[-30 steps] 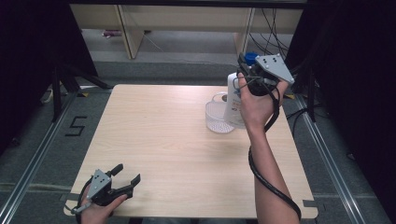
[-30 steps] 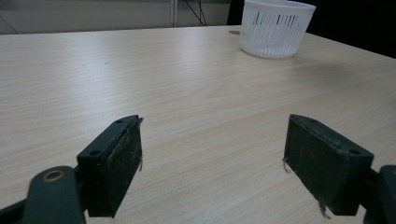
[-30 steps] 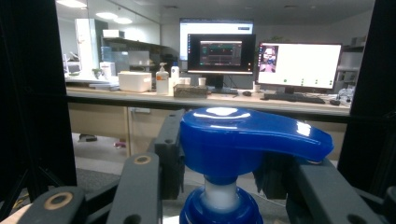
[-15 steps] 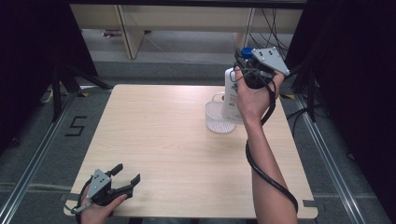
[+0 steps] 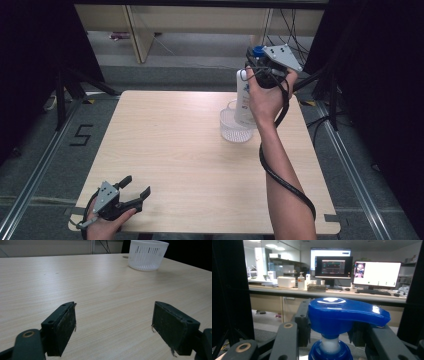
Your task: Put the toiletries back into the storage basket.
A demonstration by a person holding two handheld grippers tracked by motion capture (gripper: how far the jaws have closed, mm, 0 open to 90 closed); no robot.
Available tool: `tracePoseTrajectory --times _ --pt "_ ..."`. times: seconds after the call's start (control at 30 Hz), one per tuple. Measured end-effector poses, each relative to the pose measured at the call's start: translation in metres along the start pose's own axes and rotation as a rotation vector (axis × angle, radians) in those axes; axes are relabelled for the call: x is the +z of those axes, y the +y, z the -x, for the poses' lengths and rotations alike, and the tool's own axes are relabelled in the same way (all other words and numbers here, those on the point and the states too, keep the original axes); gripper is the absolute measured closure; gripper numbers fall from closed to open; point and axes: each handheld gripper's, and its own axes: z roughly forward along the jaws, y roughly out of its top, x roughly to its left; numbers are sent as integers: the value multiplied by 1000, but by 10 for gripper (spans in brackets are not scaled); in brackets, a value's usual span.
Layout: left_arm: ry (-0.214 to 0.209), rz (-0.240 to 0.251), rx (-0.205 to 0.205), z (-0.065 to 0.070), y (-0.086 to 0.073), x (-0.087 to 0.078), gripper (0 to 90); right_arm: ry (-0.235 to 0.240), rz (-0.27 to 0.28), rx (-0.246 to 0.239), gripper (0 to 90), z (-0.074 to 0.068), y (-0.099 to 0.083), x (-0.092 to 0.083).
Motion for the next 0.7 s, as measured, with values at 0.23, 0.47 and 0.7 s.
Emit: tracePoseTrajectory --times 0.23,0.47,0.7 --pt "1 -2 -3 -1 0 0 186 2 2 8 601 0 0 7" --pt "-8 7 -8 -1 -1 2 186 8 -15 23 601 1 -3 14" --pt "-6 6 -5 -1 -1 2 186 16 -17 23 601 0 -5 20"
